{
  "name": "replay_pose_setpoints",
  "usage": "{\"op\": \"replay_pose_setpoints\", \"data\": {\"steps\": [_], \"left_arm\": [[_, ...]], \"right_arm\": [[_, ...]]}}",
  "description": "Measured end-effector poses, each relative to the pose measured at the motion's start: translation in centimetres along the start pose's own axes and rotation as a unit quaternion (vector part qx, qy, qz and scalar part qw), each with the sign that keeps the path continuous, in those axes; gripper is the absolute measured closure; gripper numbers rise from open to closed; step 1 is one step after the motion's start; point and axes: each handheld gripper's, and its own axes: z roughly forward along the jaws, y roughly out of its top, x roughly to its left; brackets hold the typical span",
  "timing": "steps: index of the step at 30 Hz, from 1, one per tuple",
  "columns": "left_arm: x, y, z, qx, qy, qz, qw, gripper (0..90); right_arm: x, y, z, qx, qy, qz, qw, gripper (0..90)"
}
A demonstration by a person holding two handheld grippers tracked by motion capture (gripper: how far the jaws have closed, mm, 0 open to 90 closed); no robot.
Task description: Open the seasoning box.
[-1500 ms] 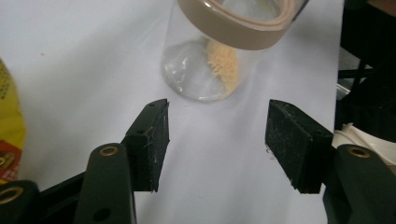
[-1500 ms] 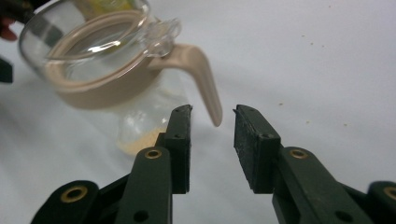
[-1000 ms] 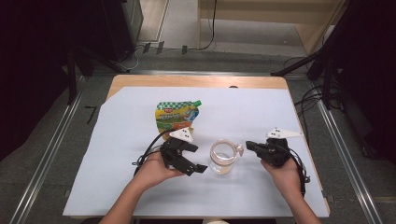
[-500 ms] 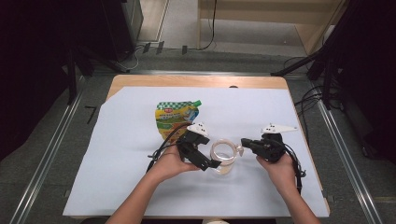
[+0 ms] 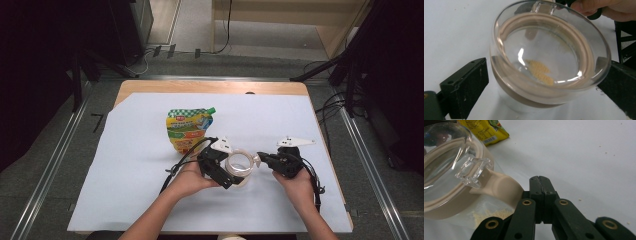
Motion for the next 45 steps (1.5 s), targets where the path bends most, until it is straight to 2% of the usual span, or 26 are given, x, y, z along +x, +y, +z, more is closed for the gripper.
{"op": "replay_pose_setpoints", "data": {"steps": [3, 5, 8, 12, 27, 30, 33, 45], "left_arm": [[-0.1, 0.0, 0.3, 0.001, 0.014, 0.013, 0.9998, 0.6], [-0.1, 0.1, 0.3, 0.000, 0.017, 0.012, 0.9998, 0.6], [-0.1, 0.1, 0.1, -0.015, 0.012, 0.008, 0.9998, 6.3], [-0.1, 0.2, 0.2, -0.017, 0.010, 0.013, 0.9997, 8.3], [-0.6, 0.6, -0.3, -0.022, 0.026, 0.031, 0.9989, 9.5], [-0.6, 0.8, -0.5, -0.028, 0.024, 0.029, 0.9989, 9.4], [-0.5, 1.1, -0.7, -0.030, 0.015, 0.018, 0.9993, 8.4], [-0.3, 2.1, -0.9, -0.032, 0.002, 0.023, 0.9992, 7.6]], "right_arm": [[0.0, -0.1, 0.0, -0.001, 0.000, 0.004, 1.0000, 90.0], [0.0, -0.1, 0.0, -0.002, 0.000, 0.005, 1.0000, 90.0], [0.0, -0.2, 0.0, -0.002, -0.002, 0.007, 1.0000, 90.0], [0.0, -0.2, 0.0, -0.002, -0.002, 0.006, 1.0000, 90.0], [0.1, -0.2, 0.0, 0.001, -0.008, 0.000, 1.0000, 90.0], [0.1, -0.2, 0.1, 0.001, -0.009, 0.000, 1.0000, 90.0], [0.1, -0.2, 0.0, 0.002, -0.008, 0.000, 1.0000, 90.0], [0.1, -0.3, 0.1, 0.002, -0.009, 0.000, 1.0000, 90.0]]}}
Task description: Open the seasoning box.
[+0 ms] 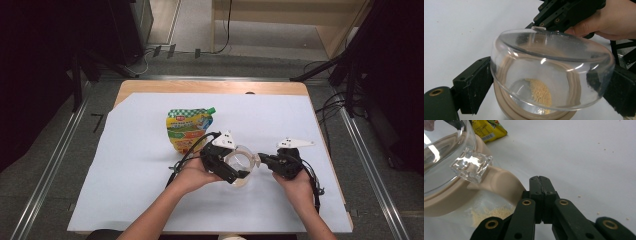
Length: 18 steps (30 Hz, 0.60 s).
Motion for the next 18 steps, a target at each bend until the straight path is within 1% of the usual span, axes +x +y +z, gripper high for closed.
{"op": "replay_pose_setpoints", "data": {"steps": [1, 9, 11, 12, 13, 14, 16, 18], "left_arm": [[0.0, 0.1, 0.0, -0.001, -0.001, 0.003, 1.0000, 7.7], [0.0, 1.2, -0.1, -0.001, -0.006, 0.005, 1.0000, 8.2], [-0.1, 1.6, 0.0, -0.007, -0.007, 0.007, 0.9999, 8.6], [0.0, 1.7, 0.0, -0.009, -0.012, 0.006, 0.9999, 9.2], [0.0, 1.8, 0.1, -0.015, -0.018, 0.001, 0.9997, 10.9], [0.0, 1.9, 0.1, -0.016, -0.020, -0.002, 0.9997, 12.1], [-0.1, 2.1, 0.2, -0.019, -0.019, -0.007, 0.9996, 12.1], [-0.1, 2.3, 0.2, -0.016, -0.018, -0.005, 0.9997, 12.3]], "right_arm": [[0.0, 0.0, 0.0, -0.001, 0.000, -0.001, 1.0000, 90.0], [0.0, -0.1, -0.1, -0.001, 0.002, 0.004, 1.0000, 90.0], [0.1, -0.2, -0.2, -0.002, 0.002, 0.006, 1.0000, 90.0], [0.1, -0.2, -0.2, -0.003, 0.002, 0.007, 1.0000, 90.0], [0.1, -0.2, -0.2, -0.003, 0.002, 0.007, 1.0000, 90.0], [0.1, -0.3, -0.2, -0.002, 0.002, 0.009, 1.0000, 90.0], [0.1, -0.3, -0.3, -0.001, 0.002, 0.009, 1.0000, 90.0], [0.0, -0.4, -0.2, -0.002, 0.004, 0.009, 0.9999, 90.0]]}}
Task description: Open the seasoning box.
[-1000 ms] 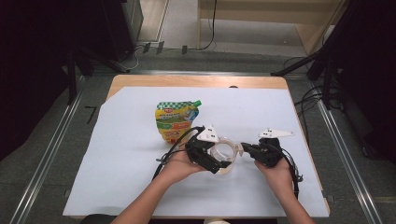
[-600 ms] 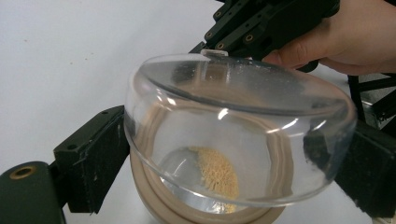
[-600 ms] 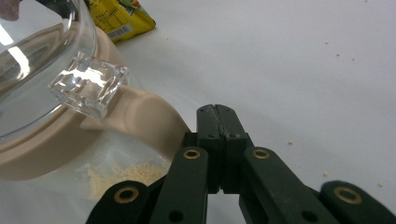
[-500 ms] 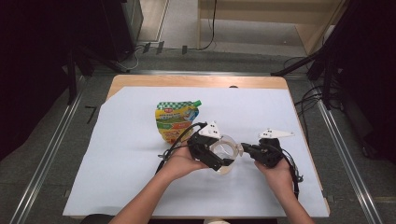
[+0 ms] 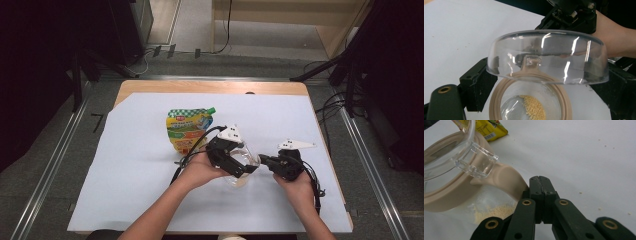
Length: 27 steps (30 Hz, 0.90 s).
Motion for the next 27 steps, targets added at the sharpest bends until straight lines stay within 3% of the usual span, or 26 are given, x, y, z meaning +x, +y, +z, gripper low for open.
{"op": "replay_pose_setpoints", "data": {"steps": [13, 17, 27], "left_arm": [[0.3, 1.6, 0.8, 0.011, -0.018, -0.017, 0.9996, 12.2], [0.3, 2.2, 1.2, 0.013, -0.019, -0.015, 0.9996, 12.2], [0.7, 3.3, 2.4, 0.028, -0.035, -0.036, 0.9983, 11.9]], "right_arm": [[0.0, -0.1, -0.1, 0.004, 0.001, 0.003, 1.0000, 90.0], [0.0, -0.2, 0.0, 0.001, 0.001, 0.006, 1.0000, 90.0], [-0.2, -0.2, -0.1, 0.001, 0.005, 0.014, 0.9999, 88.7]]}}
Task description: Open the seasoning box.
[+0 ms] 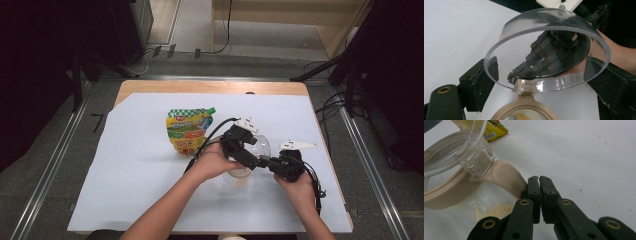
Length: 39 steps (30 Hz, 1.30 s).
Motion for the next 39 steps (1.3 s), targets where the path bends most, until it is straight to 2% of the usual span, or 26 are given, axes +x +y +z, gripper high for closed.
{"op": "replay_pose_setpoints", "data": {"steps": [4, 9, 14, 17, 19, 21, 23, 24, 27, 29, 31, 35, 36, 39], "left_arm": [[0.3, 0.0, 0.2, 0.012, 0.002, -0.013, 0.9998, 4.7], [0.1, 0.0, -0.3, 0.017, 0.004, -0.003, 0.9998, 4.1], [-0.2, -0.3, -1.6, 0.016, 0.002, 0.003, 0.9999, 5.2], [-0.2, -0.6, -2.5, 0.015, -0.007, -0.003, 0.9999, 13.3], [-0.2, -0.8, -3.0, 0.016, -0.012, -0.003, 0.9998, 15.0], [-0.2, -1.1, -3.4, 0.013, -0.012, 0.000, 0.9998, 17.4], [-0.2, -1.4, -3.8, 0.012, -0.013, -0.002, 0.9998, 28.6], [-0.1, -1.6, -3.9, 0.017, -0.010, -0.005, 0.9998, 30.1], [0.1, -2.2, -4.5, 0.021, -0.003, -0.012, 0.9997, 37.9], [0.3, -2.6, -4.9, 0.018, -0.011, -0.013, 0.9997, 42.2], [0.3, -3.0, -5.3, 0.014, -0.014, -0.004, 0.9998, 50.0], [0.5, -3.6, -6.2, 0.016, -0.006, -0.004, 0.9998, 50.7], [0.5, -3.8, -6.5, 0.014, -0.001, -0.008, 0.9999, 50.2], [1.0, -4.4, -7.3, 0.010, -0.005, -0.027, 0.9996, 49.9]], "right_arm": [[0.1, 0.0, -0.1, 0.000, -0.002, -0.002, 1.0000, 88.7], [-0.2, 0.0, -0.4, -0.005, -0.006, 0.004, 1.0000, 87.6], [-0.8, -0.2, -1.3, -0.013, -0.010, 0.013, 0.9998, 83.4], [-0.8, -0.4, -2.1, -0.013, -0.008, 0.015, 0.9998, 78.5], [-0.8, -0.6, -2.6, -0.009, -0.006, 0.016, 0.9998, 74.5], [-0.6, -0.8, -3.0, -0.002, -0.013, 0.007, 0.9999, 69.6], [-0.3, -1.1, -3.1, 0.008, -0.019, -0.007, 0.9998, 64.9], [-0.1, -1.3, -3.1, 0.013, -0.021, -0.011, 0.9996, 64.2], [0.6, -1.9, -3.2, 0.022, -0.008, -0.016, 0.9996, 61.9], [1.1, -2.1, -3.3, 0.020, -0.002, -0.020, 0.9996, 60.2], [1.5, -2.2, -3.4, 0.014, 0.009, -0.017, 0.9997, 58.6], [2.4, -2.4, -3.5, 0.014, 0.023, -0.020, 0.9994, 58.0], [2.6, -2.4, -3.5, 0.015, 0.026, -0.026, 0.9992, 57.8], [3.5, -2.5, -3.6, 0.015, 0.036, -0.037, 0.9986, 57.6]]}}
